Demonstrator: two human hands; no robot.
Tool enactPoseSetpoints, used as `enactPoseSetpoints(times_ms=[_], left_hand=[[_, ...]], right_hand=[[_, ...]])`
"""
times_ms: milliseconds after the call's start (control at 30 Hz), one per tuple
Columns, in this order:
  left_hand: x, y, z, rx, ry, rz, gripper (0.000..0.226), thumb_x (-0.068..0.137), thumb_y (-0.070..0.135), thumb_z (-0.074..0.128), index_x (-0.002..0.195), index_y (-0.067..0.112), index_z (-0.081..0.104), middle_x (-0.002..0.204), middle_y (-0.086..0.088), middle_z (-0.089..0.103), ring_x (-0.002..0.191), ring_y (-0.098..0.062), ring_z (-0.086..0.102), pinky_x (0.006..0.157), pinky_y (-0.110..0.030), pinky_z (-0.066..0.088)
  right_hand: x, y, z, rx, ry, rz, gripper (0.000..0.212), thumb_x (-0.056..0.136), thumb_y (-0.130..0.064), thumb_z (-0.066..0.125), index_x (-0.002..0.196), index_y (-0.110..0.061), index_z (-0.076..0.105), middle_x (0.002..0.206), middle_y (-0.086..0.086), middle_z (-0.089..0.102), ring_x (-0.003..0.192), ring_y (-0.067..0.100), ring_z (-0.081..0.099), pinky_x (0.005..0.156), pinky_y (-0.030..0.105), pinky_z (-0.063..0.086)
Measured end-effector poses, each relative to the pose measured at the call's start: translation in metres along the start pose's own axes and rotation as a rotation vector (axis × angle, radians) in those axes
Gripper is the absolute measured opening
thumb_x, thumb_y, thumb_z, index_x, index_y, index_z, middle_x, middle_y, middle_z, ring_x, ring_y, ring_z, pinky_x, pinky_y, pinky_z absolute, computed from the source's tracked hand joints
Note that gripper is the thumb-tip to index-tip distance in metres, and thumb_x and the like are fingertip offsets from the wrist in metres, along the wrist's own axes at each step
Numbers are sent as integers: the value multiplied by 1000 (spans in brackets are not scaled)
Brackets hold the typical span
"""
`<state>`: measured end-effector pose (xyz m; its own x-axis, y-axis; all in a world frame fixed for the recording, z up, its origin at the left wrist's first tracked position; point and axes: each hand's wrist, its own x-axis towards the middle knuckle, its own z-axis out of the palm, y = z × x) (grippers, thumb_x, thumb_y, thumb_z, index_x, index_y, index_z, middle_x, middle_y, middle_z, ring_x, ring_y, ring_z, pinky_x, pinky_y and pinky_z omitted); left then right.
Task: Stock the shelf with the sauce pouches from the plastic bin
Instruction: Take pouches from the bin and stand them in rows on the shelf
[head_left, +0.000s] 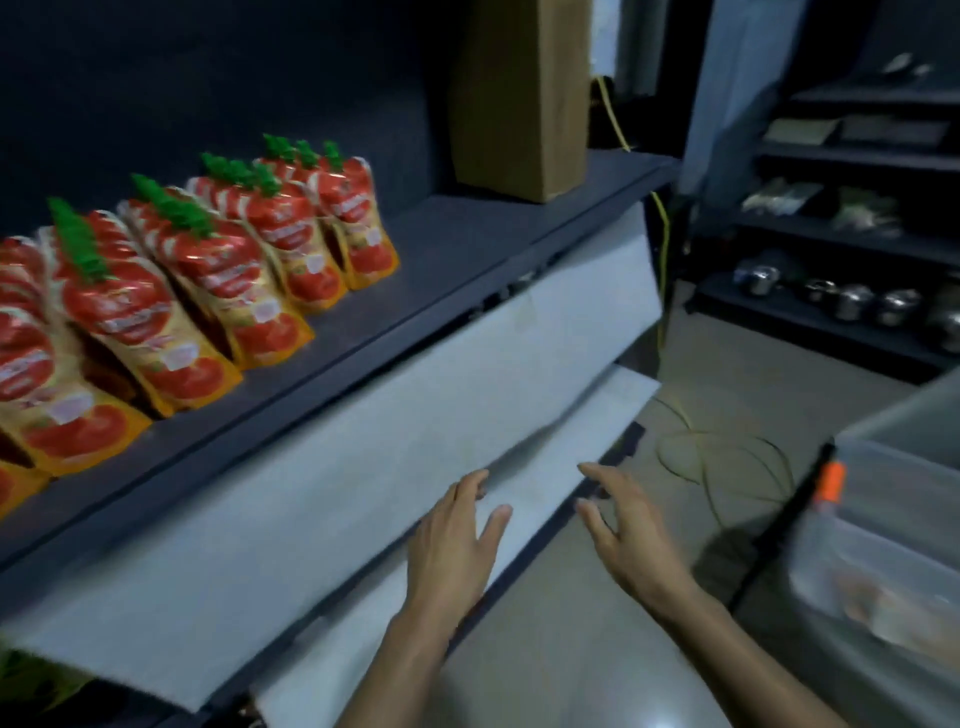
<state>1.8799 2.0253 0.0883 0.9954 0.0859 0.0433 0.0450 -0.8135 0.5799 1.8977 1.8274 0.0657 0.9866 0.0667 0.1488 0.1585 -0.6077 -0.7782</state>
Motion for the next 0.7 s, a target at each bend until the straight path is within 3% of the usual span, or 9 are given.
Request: enactPoseSetpoints(times_ms=[67, 233, 367, 500, 700], left_hand=[[-7, 28, 32, -27, -70, -6, 40, 95, 46, 51, 133, 34, 47, 126, 16, 59, 106, -4, 58, 91, -29, 48], [-31, 117, 119, -27, -251, 69, 34, 96, 41, 53, 128, 30, 54, 113, 15, 65, 98, -3, 62, 82, -24, 47], [-42, 188, 191, -67, -385, 101, 33, 94, 38, 56, 125, 27, 58, 97, 18, 59, 82, -1, 56, 83, -25, 50], [-42, 248, 256, -85, -501, 154, 30, 94, 36, 57, 122, 26, 59, 103, 12, 67, 83, -8, 59, 83, -28, 50], [-14, 314, 341, -92, -646, 214, 30, 89, 34, 58, 118, 28, 61, 102, 6, 70, 92, -16, 65, 86, -35, 53]], right_hand=[[-22, 32, -30, -39, 15, 63, 38, 93, -22, 58, 130, -23, 52, 124, -6, 55, 97, 4, 53, 81, 14, 41], [-78, 118, -118, -99, 42, 266, 35, 92, -27, 57, 127, -27, 55, 121, -11, 60, 99, 9, 60, 86, 37, 51], [-112, 187, -180, -126, 82, 398, 31, 89, -23, 59, 120, -27, 59, 114, -5, 65, 93, 17, 62, 83, 40, 52], [-130, 248, -230, -130, 110, 510, 28, 89, -23, 59, 117, -23, 63, 107, -5, 67, 80, 13, 61, 80, 36, 53], [-133, 326, -278, -98, 153, 640, 23, 89, -18, 62, 111, -22, 66, 99, -7, 66, 80, 13, 62, 78, 29, 49]])
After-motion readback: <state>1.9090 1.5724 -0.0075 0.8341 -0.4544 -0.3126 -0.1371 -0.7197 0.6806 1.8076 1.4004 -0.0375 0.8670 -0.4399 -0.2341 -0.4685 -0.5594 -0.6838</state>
